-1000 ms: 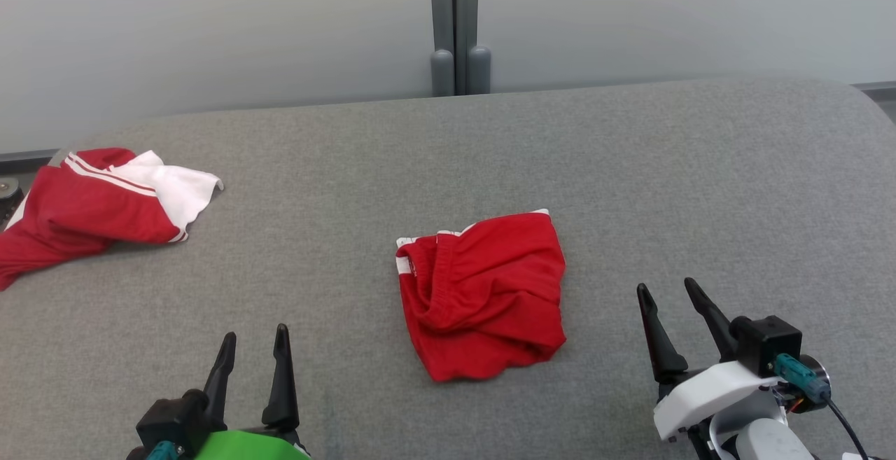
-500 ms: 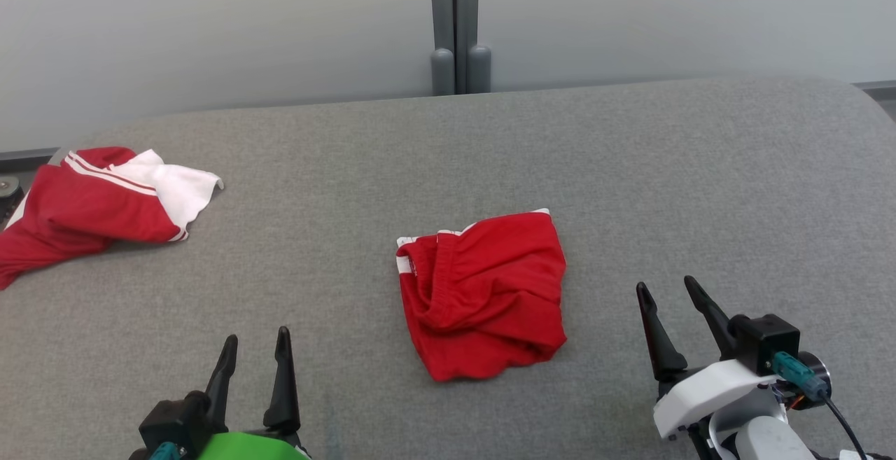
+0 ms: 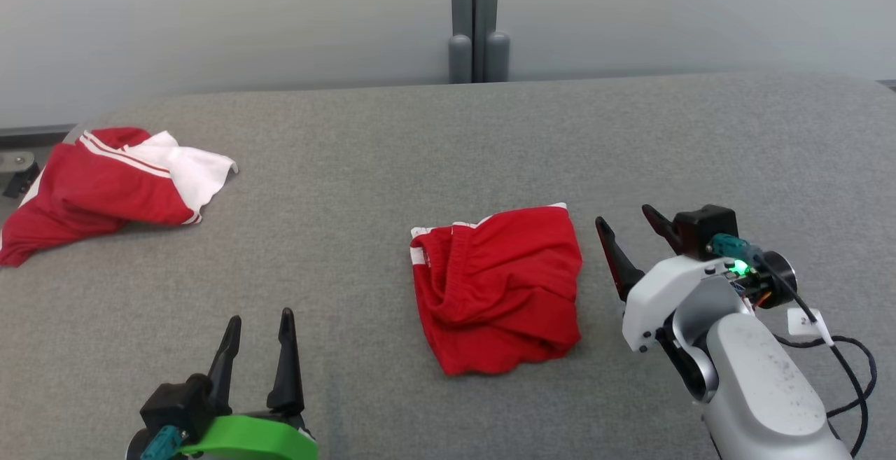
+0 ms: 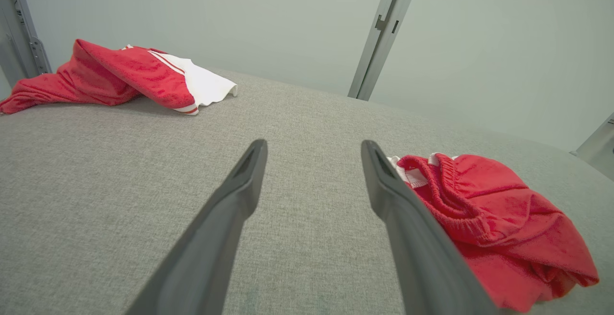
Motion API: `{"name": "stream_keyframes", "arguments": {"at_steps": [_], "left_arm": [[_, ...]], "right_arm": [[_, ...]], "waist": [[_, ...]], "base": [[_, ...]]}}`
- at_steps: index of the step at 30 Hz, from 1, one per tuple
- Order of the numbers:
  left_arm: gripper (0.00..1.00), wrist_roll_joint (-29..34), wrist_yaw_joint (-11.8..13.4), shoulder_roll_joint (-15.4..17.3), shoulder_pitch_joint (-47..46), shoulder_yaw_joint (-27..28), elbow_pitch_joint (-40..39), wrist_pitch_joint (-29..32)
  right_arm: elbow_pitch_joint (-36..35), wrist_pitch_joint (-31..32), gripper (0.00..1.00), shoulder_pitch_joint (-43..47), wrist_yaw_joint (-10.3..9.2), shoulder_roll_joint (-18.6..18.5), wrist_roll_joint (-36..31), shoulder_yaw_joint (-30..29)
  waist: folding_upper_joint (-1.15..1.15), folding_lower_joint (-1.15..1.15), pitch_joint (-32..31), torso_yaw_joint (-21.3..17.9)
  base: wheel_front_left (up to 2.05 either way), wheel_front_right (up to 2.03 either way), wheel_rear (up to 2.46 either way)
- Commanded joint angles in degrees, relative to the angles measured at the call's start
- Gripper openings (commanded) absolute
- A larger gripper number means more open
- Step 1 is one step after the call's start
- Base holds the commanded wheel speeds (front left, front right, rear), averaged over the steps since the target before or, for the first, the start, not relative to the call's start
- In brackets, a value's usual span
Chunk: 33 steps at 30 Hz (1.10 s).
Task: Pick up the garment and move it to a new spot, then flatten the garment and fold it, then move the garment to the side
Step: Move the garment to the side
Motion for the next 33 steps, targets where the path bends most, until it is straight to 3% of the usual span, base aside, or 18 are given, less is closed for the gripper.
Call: {"name": "stream_keyframes", "arguments": {"at_steps": [1,9,17,18,19,21,22,27,33], "left_arm": [[1.0,-0.3,0.1,0.1,-1.1,-0.1,-0.1,0.0],[1.0,-1.4,0.4,0.1,-3.0,-0.9,-0.7,0.0],[1.0,-2.1,0.9,0.1,-4.3,-1.0,-1.1,0.0],[1.0,-2.2,0.9,0.1,-4.4,-1.0,-1.2,0.0],[1.0,-2.2,0.9,0.1,-4.4,-1.0,-1.2,0.0],[1.0,-2.2,0.9,0.1,-4.6,-1.2,-1.3,0.0],[1.0,-2.1,1.0,0.1,-4.9,-1.3,-1.3,0.0],[1.0,-1.3,0.7,0.1,-6.1,-1.9,-1.9,0.0],[1.0,-0.3,0.4,0.1,-8.6,-1.7,-2.6,0.0]], "right_arm": [[0.9,1.6,1.0,-1.0,-0.02,-0.2,0.8,0.2],[7.3,10.3,1.0,-4.3,-0.02,-0.2,3.4,1.6],[12.8,13.0,1.0,-5.3,-0.02,-0.2,3.8,2.1],[13.1,13.2,0.78,-5.5,-0.02,-0.2,3.9,2.5],[13.4,13.1,0.45,-5.7,-0.02,-0.2,4.0,2.8],[14.0,13.1,0.2,-6.3,-0.02,-0.2,4.2,3.6],[14.2,12.9,0.0,-6.7,-0.02,-0.2,4.3,4.1],[14.0,10.8,0.0,-9.7,-0.05,-0.3,4.0,4.5],[13.6,8.4,0.0,-13.3,-0.05,-1.0,1.7,3.4]], "waist": [[0.0,0.0,1.3,1.3],[0.0,0.0,4.9,4.8],[0.0,0.0,7.3,6.5],[0.0,0.0,7.6,6.5],[0.0,0.0,7.7,6.4],[0.0,0.0,8.2,6.2],[0.0,0.0,8.5,6.0],[0.0,0.0,10.5,3.8],[0.0,0.0,14.1,-2.8]], "base": [[0.0,0.0,0.0],[0.0,0.0,0.0],[0.0,0.0,0.0],[0.0,0.0,0.0],[0.0,0.0,0.0],[0.0,0.0,0.0],[0.0,0.0,0.0],[0.0,0.0,0.0],[0.0,0.0,0.0]]}}
